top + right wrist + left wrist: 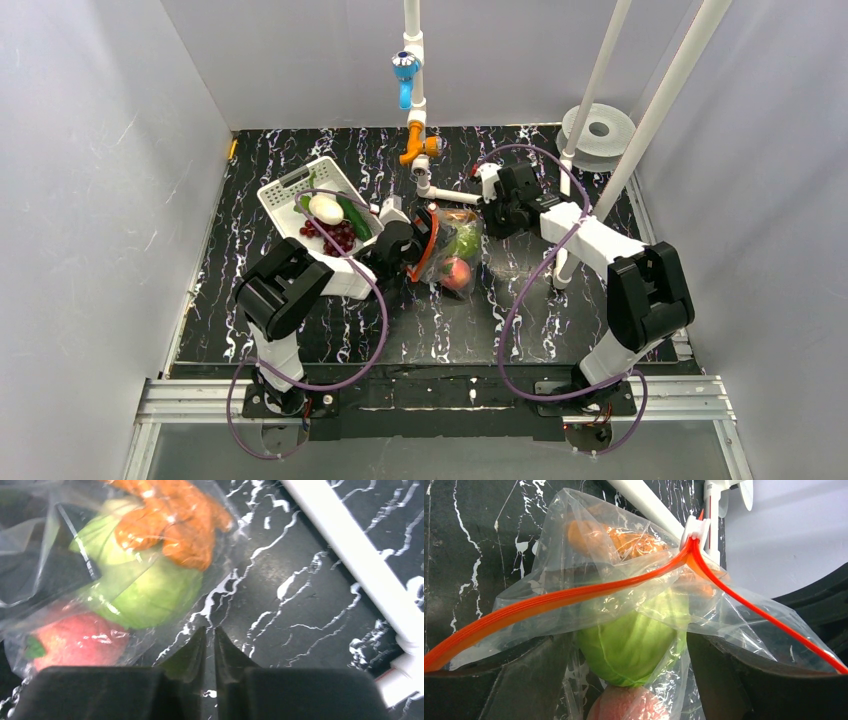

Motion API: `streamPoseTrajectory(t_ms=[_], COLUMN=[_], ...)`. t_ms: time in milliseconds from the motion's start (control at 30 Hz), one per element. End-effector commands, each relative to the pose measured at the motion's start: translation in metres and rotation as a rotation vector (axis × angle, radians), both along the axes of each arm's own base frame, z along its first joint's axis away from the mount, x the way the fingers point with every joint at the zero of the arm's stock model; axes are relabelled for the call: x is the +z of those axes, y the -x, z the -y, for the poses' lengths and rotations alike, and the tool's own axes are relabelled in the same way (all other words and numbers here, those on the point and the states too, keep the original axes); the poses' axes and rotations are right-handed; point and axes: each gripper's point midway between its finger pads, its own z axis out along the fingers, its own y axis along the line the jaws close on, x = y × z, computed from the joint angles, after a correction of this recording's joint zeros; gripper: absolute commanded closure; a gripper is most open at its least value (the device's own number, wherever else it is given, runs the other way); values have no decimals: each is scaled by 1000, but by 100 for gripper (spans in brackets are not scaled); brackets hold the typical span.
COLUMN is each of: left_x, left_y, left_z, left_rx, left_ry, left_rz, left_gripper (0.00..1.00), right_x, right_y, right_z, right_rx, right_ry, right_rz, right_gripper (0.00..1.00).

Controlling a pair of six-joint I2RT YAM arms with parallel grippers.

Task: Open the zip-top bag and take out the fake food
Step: Pick up the fake vegetable from the zipper food storage bag.

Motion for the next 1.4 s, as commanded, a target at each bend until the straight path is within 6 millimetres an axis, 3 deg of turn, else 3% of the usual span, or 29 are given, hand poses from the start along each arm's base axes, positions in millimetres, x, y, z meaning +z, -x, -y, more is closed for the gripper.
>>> streamPoseTrajectory(t_ms=[0,233,633,700,800,967,1033,1167,1233,1367], left_x=[-1,-7,-14,-15,-18,1,12,25,25,19], left_y=[-3,-5,-19,-20,-18,-8,0,23,40,69], left_z=[3,6,18,21,24,24,19,1,-8,-25], left_rx=[-14,-23,-2,-6,-23,-75,-93,-140,-181,-229], left_ry=[-53,-58,-17,-14,-9,5,-27,-113,-148,-189], left_rz=[2,-4,-18,-30,-44,6,31,75,84,86], left_gripper=[18,17,8,11,27,65,75,81,81,81], right_x=[12,-2,-25,-28,-29,-28,-22,-3,14,40], right_y=[-32,-57,-31,-24,-15,-3,-3,0,9,57], right_z=[-1,-9,-38,-43,-51,-55,-52,-44,-41,-43], right_rx=[-56,-135,-1,25,59,93,95,127,188,449], right_ry=[73,128,-13,-37,-73,-108,-114,-138,-178,-263], right_rz=[161,198,-3,-37,-88,-143,-138,-114,-105,-151], right_gripper=[88,93,89,90,90,90,90,87,80,63])
